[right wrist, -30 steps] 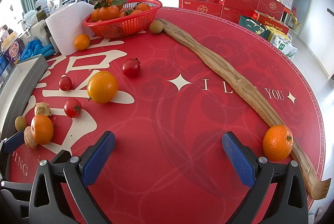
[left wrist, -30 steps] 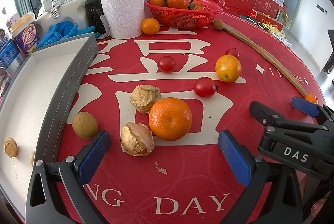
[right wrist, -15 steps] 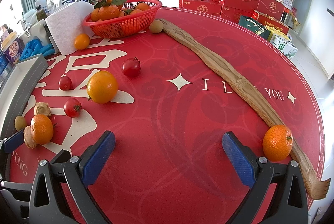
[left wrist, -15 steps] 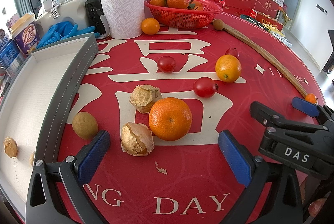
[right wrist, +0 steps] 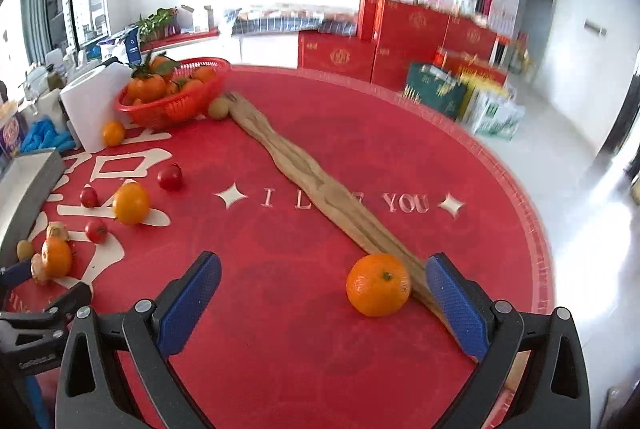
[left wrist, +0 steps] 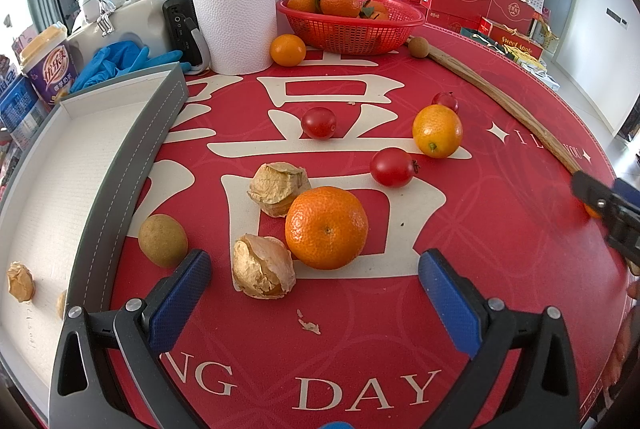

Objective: Organize fruits
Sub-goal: 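Grasp an orange with the right tool while the left tool grasps another husk fruit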

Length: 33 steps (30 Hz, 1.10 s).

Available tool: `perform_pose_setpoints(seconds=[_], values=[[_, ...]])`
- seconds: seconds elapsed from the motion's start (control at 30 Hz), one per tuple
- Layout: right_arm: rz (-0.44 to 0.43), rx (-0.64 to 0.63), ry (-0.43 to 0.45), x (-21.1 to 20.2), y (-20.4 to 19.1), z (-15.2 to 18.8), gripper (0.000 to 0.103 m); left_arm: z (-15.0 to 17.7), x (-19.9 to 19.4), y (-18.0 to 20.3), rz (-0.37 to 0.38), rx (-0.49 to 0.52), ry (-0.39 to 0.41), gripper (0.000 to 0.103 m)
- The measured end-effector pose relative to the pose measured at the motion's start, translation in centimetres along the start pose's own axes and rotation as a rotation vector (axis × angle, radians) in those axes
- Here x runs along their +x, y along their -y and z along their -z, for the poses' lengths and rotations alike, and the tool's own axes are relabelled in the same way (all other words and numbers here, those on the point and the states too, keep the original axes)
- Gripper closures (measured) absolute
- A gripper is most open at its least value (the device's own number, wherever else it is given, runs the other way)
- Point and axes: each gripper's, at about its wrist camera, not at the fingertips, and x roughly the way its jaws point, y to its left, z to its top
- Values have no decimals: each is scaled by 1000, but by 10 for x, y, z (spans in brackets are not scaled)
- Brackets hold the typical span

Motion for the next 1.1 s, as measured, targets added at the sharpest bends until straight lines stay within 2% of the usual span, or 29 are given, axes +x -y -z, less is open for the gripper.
perform_pose_setpoints(seconds=[0.07,0.17,0.3,0.4,0.57,0.73,0.77,0.8,0.87,0.97,1.1], values=[[-27,4,-31,11,2,-1,0,0,0,0,0,0,0,0],[-8,-29,-24,16,-5,-3,2,0,0,0,1,0,0,0],[48,-71,5,13,-9,-2,26,0,-1,-1,5,-3,1,0],[62,-86,-1,14,-6,-2,26,0,-2,-5,25,-10,8,0],[84,-56,7,13,8,-2,26,0,-9,-24,114,-77,27,0],[49,-71,-41,23,6,-1,26,2,-22,-32,114,-63,55,1],[43,-70,-33,22,5,-2,30,2,-24,-33,111,-55,65,1],[43,-71,-22,19,5,-2,44,2,-26,-33,110,-49,67,3],[63,-92,-5,14,1,-1,52,1,-24,-31,111,-32,50,10],[18,-112,5,6,-5,2,52,0,-16,-30,113,-22,23,26],[-65,-144,49,-10,-14,8,52,-1,-12,-22,87,9,22,32]])
